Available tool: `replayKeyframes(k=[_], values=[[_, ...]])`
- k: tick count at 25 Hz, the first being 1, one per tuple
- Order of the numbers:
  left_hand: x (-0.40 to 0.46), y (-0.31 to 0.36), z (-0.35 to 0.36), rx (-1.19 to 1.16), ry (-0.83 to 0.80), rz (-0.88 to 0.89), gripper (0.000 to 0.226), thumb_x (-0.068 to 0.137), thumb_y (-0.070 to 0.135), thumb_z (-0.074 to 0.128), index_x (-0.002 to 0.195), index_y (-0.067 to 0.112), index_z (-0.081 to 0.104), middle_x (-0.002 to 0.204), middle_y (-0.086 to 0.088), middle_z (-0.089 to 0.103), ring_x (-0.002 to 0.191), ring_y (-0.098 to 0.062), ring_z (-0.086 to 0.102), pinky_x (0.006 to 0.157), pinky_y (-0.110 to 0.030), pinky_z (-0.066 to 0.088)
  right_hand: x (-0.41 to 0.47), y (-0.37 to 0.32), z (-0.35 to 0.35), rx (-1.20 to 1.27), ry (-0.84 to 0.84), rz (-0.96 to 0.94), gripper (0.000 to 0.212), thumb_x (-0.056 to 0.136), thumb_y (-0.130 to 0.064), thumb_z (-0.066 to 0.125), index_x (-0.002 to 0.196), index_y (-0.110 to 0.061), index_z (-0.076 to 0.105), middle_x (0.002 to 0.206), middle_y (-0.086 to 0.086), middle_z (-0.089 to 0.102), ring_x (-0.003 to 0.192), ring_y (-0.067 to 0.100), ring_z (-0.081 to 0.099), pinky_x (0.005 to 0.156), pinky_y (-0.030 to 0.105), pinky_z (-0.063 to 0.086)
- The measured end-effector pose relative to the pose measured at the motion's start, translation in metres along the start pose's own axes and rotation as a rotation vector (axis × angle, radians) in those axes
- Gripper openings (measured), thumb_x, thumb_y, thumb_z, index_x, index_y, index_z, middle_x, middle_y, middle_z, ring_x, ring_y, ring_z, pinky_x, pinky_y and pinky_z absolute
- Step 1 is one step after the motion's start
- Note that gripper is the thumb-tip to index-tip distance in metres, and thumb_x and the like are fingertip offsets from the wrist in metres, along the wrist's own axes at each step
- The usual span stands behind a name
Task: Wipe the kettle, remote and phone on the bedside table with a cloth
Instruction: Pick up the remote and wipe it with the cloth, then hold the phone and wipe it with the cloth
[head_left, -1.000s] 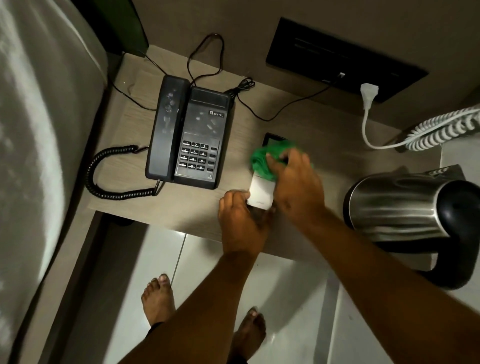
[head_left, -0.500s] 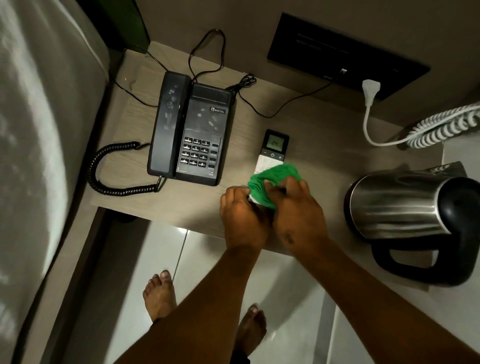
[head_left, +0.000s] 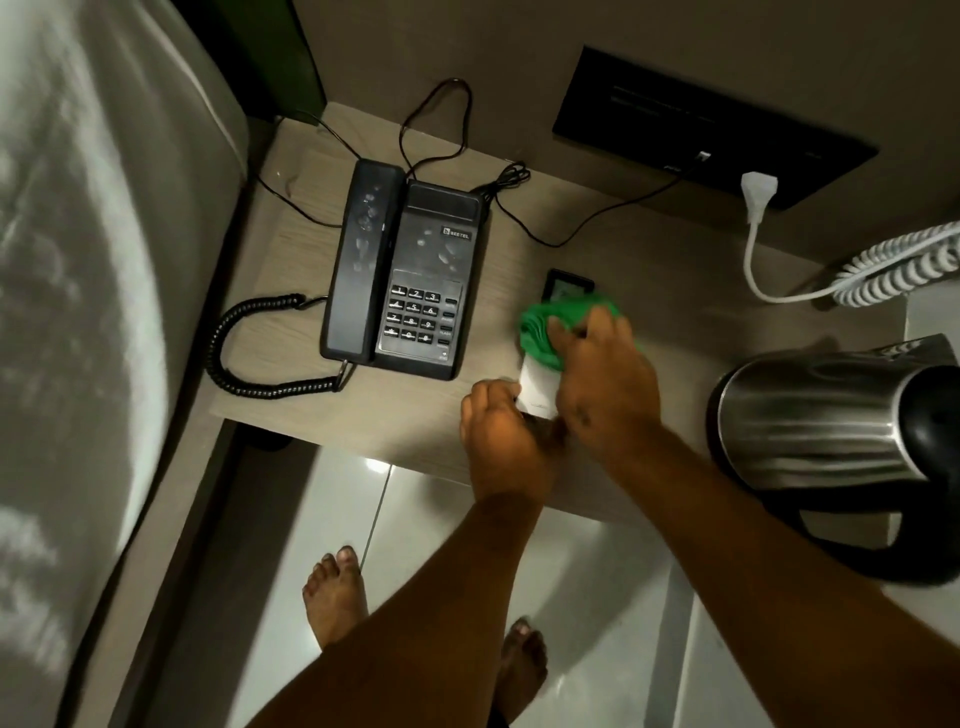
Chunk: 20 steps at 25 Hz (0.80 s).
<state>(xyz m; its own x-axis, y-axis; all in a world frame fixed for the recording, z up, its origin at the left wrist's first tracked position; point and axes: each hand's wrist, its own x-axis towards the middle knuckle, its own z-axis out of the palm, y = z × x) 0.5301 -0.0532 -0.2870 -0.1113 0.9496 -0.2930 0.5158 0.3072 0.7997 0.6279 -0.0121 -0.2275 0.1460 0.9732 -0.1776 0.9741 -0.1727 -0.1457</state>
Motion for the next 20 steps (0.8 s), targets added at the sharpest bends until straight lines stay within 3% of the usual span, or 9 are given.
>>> replayKeyframes(k=[2, 4, 5, 7, 9, 11, 13, 16, 20], values=[[-0.001, 0.004, -0.002, 0.034, -0.001, 0.025, 0.037, 0.067, 0.019, 0.081, 0.098, 0.011, 0.063, 0.103, -0.008, 0.059, 0.099, -0.029, 0.056, 0.089, -0.043, 0.051, -0.023, 0.001, 0.009, 0.143, -0.029, 0.057, 0.03, 0.091, -0.025, 0.053, 0.121, -0.023, 0.052, 0.113, 0.007, 0.052, 0.103, 0.027, 0.051, 0.081, 0.042, 0.049], [0.0, 0.009, -0.008, 0.059, -0.04, 0.035, 0.042, 0.068, 0.015, 0.083, 0.105, 0.01, 0.062, 0.109, -0.008, 0.059, 0.104, -0.027, 0.055, 0.093, -0.044, 0.051, -0.022, 0.003, 0.012, 0.086, 0.009, 0.113, 0.027, 0.092, -0.043, 0.051, 0.112, -0.024, 0.052, 0.109, 0.007, 0.056, 0.098, 0.03, 0.058, 0.084, 0.043, 0.049], [0.0, 0.01, -0.012, 0.052, -0.088, 0.031, 0.05, 0.07, 0.02, 0.083, 0.114, 0.012, 0.06, 0.116, -0.007, 0.056, 0.11, -0.025, 0.052, 0.098, -0.045, 0.05, -0.021, 0.006, 0.009, 0.062, -0.006, 0.121, 0.026, 0.091, -0.042, 0.054, 0.111, -0.024, 0.052, 0.111, 0.009, 0.056, 0.099, 0.033, 0.058, 0.086, 0.043, 0.049], [0.002, 0.002, -0.03, 0.137, -0.085, 0.091, 0.07, 0.074, 0.038, 0.081, 0.133, 0.015, 0.05, 0.133, -0.007, 0.051, 0.125, -0.026, 0.046, 0.11, -0.047, 0.043, -0.015, 0.005, -0.004, 0.246, 0.008, 0.175, 0.032, 0.085, -0.025, 0.065, 0.111, -0.034, 0.05, 0.114, 0.013, 0.054, 0.103, 0.037, 0.055, 0.085, 0.047, 0.05], [0.009, -0.01, -0.055, 0.275, 0.088, 0.157, 0.096, 0.073, 0.06, 0.077, 0.146, 0.011, 0.037, 0.148, -0.015, 0.043, 0.137, -0.032, 0.036, 0.118, -0.049, 0.027, -0.007, 0.001, -0.017, 0.314, 0.073, 0.144, 0.047, 0.078, -0.01, 0.07, 0.111, -0.037, 0.048, 0.112, 0.012, 0.052, 0.102, 0.037, 0.054, 0.079, 0.05, 0.054], [0.025, -0.018, -0.08, 0.319, 0.253, 0.099, 0.125, 0.065, 0.075, 0.075, 0.153, 0.005, 0.021, 0.158, -0.021, 0.029, 0.145, -0.037, 0.024, 0.117, -0.049, 0.014, 0.004, -0.013, -0.026, 0.342, 0.087, 0.13, 0.051, 0.076, -0.002, 0.068, 0.12, -0.026, 0.054, 0.114, 0.011, 0.05, 0.104, 0.034, 0.053, 0.077, 0.048, 0.055], [0.047, -0.022, -0.093, 0.361, 0.286, -0.001, 0.146, 0.055, 0.081, 0.076, 0.156, 0.001, 0.007, 0.164, -0.022, 0.017, 0.151, -0.038, 0.014, 0.121, -0.05, 0.008, 0.019, -0.032, -0.03, 0.296, 0.121, 0.03, 0.054, 0.077, 0.001, 0.065, 0.126, -0.019, 0.056, 0.118, 0.011, 0.05, 0.108, 0.032, 0.049, 0.079, 0.044, 0.054], [0.068, -0.026, -0.094, 0.368, 0.235, -0.069, 0.156, 0.048, 0.083, 0.076, 0.156, 0.0, 0.001, 0.166, -0.02, 0.012, 0.154, -0.037, 0.009, 0.122, -0.048, 0.003, 0.052, -0.066, -0.033, 0.155, 0.194, -0.101, 0.053, 0.08, -0.001, 0.062, 0.129, -0.018, 0.055, 0.123, 0.012, 0.051, 0.111, 0.031, 0.045, 0.079, 0.041, 0.051], [0.061, -0.027, -0.083, 0.312, 0.234, -0.047, 0.15, 0.049, 0.073, 0.081, 0.155, -0.002, 0.007, 0.161, -0.022, 0.023, 0.151, -0.038, 0.019, 0.124, -0.049, 0.008, 0.105, -0.082, -0.043, 0.029, 0.234, -0.065, 0.047, 0.081, 0.0, 0.054, 0.125, -0.014, 0.055, 0.126, 0.013, 0.047, 0.115, 0.033, 0.043, 0.078, 0.039, 0.049]])
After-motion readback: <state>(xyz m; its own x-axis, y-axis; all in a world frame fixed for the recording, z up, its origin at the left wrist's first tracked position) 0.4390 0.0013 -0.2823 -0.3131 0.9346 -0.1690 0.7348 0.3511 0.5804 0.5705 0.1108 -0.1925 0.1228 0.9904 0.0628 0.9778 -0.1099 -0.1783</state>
